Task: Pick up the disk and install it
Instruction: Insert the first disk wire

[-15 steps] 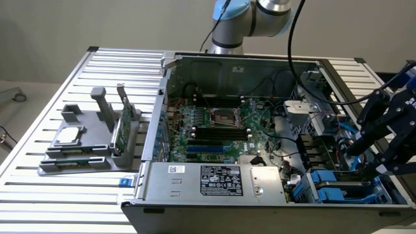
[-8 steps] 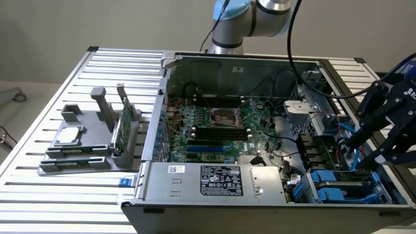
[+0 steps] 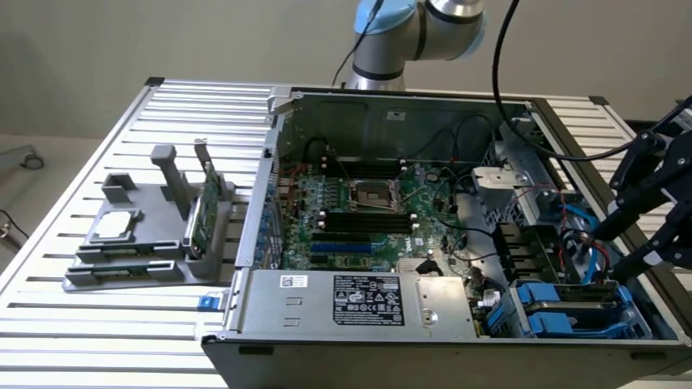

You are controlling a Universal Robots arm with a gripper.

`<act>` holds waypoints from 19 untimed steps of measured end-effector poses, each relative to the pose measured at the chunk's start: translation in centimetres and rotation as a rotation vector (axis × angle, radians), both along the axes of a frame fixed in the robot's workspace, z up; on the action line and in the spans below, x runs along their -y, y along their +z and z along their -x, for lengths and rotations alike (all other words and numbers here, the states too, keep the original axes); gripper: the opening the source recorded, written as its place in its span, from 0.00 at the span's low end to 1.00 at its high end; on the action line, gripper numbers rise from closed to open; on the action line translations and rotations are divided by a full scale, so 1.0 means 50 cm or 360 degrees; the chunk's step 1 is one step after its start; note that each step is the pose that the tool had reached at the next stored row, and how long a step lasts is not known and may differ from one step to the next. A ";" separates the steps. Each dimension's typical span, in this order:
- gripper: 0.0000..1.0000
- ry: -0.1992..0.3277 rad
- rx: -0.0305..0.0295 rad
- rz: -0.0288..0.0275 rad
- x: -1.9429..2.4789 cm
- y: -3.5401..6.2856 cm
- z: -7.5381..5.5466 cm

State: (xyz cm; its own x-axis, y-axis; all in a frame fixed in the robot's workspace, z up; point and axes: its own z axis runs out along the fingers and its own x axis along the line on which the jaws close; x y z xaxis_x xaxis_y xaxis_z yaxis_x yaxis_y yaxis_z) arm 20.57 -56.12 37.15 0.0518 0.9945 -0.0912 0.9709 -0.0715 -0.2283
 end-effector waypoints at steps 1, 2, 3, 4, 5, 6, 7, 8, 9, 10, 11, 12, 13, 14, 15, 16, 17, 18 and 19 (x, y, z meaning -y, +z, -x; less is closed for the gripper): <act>0.48 0.0000 0.00000 0.00004 0.0000 0.000 -0.002; 0.48 0.0000 0.00001 0.00009 -0.0001 0.000 -0.004; 0.48 0.0000 0.00000 0.00012 -0.0001 0.000 -0.005; 0.48 0.0000 0.00000 0.00012 0.0000 0.000 -0.006; 0.48 0.0000 -0.00001 0.00015 0.0000 0.000 -0.007; 0.48 0.0000 -0.00001 0.00019 0.0001 0.000 -0.009; 0.48 0.0000 0.00000 0.00022 0.0000 0.000 -0.010; 0.48 0.0000 0.00000 0.00021 -0.0001 0.000 -0.011; 0.48 0.0000 -0.00001 0.00019 -0.0001 -0.001 -0.011; 0.48 0.0000 -0.00001 0.00020 0.0000 -0.001 -0.012; 0.48 0.0000 0.00000 0.00020 0.0000 -0.002 -0.013; 0.48 0.0000 -0.00001 0.00022 0.0001 -0.003 -0.014; 0.48 0.0000 0.00000 0.00025 0.0001 -0.003 -0.015; 0.48 0.0000 0.00000 0.00023 0.0001 -0.004 -0.015; 0.48 0.0000 -0.00001 0.00023 0.0001 -0.005 -0.016; 0.48 0.0000 -0.00001 0.00022 0.0002 -0.006 -0.016; 0.48 0.0000 -0.00001 0.00021 0.0003 -0.007 -0.016; 0.48 0.0000 0.00000 0.00022 0.0005 -0.009 -0.016; 0.48 0.0000 -0.00001 0.00023 0.0008 -0.010 -0.016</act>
